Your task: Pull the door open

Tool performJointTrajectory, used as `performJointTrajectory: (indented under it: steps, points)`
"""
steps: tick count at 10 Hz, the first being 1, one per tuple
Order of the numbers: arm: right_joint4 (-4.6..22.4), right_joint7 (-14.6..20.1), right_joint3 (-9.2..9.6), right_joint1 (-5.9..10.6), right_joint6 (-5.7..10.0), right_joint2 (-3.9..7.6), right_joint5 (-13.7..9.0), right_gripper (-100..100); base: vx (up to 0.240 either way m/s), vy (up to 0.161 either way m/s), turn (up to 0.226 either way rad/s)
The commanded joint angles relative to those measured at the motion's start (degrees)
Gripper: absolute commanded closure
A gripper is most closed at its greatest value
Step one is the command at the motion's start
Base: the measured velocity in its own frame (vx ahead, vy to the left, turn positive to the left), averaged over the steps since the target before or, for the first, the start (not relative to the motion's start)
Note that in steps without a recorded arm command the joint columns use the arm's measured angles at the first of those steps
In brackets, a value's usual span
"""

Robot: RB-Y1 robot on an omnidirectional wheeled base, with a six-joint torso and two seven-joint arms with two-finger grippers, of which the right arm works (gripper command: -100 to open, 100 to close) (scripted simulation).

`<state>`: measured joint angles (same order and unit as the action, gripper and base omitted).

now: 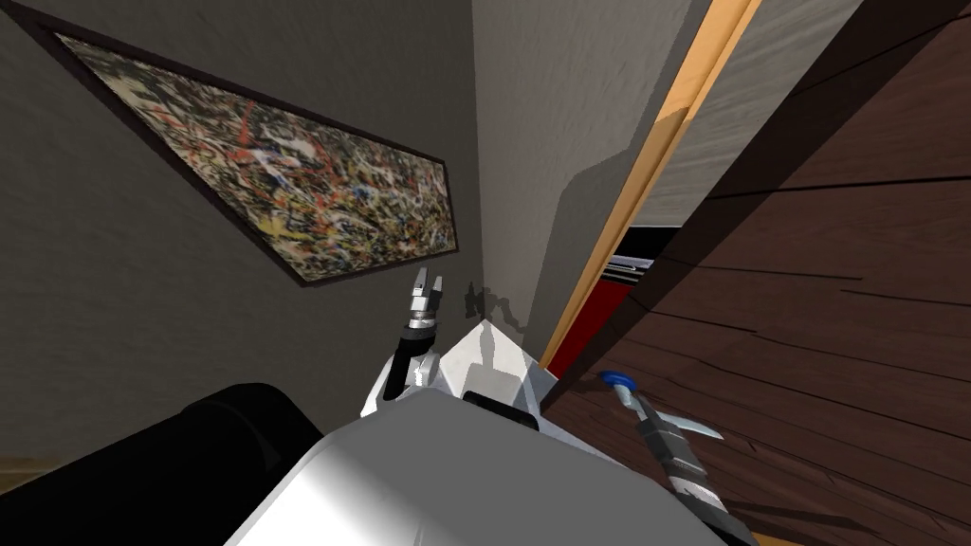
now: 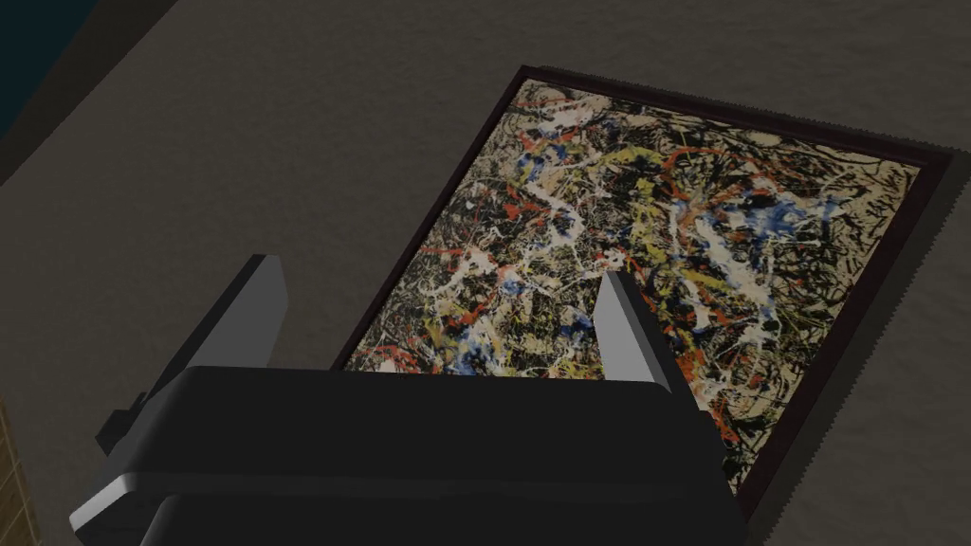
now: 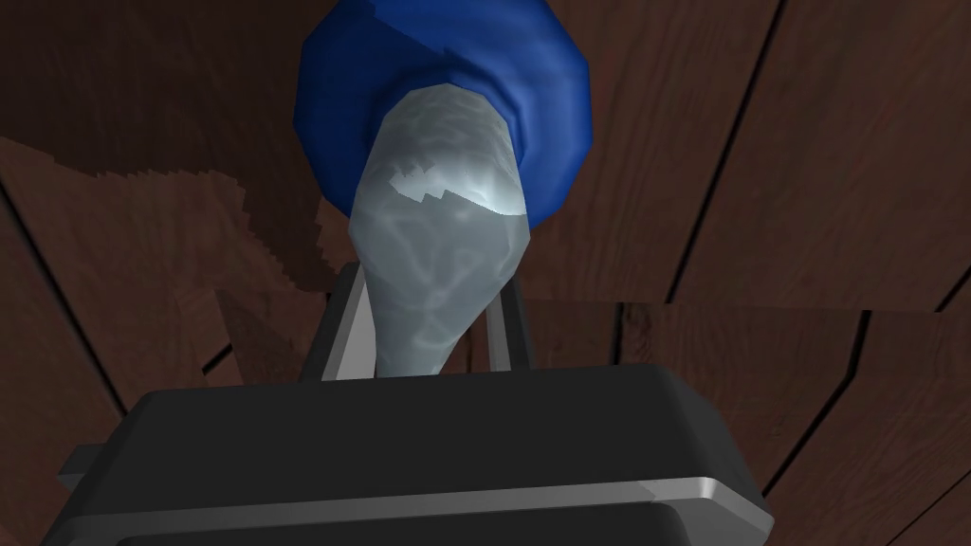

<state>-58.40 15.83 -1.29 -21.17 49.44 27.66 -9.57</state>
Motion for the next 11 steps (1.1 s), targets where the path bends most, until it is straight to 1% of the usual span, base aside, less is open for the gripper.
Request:
performJointTrajectory:
  steps: [1,2,3,6,7,11]
  points:
    - [0.1,0.7,0.47,-0.65,1.57,0.75,0.1,100,-0.213,-0.051,0.131]
    - [0.2,0.4,0.41,-0.39,0.78,0.36,0.1,100,-0.097,-0.015,0.021]
    - [0.8,1.0,0.91,-1.09,2.27,0.85,0.2,100,-0.161,-0.051,0.165]
    - [1.6,1.8,1.52,-2.19,4.85,1.88,0.2,100,-0.209,-0.055,0.166]
    - [1.8,2.0,1.63,-2.39,5.32,2.07,0.2,100,-0.189,-0.044,0.119]
    - [2.9,3.2,2.48,-3.9,8.88,3.49,0.3,100,-0.196,-0.044,0.143]
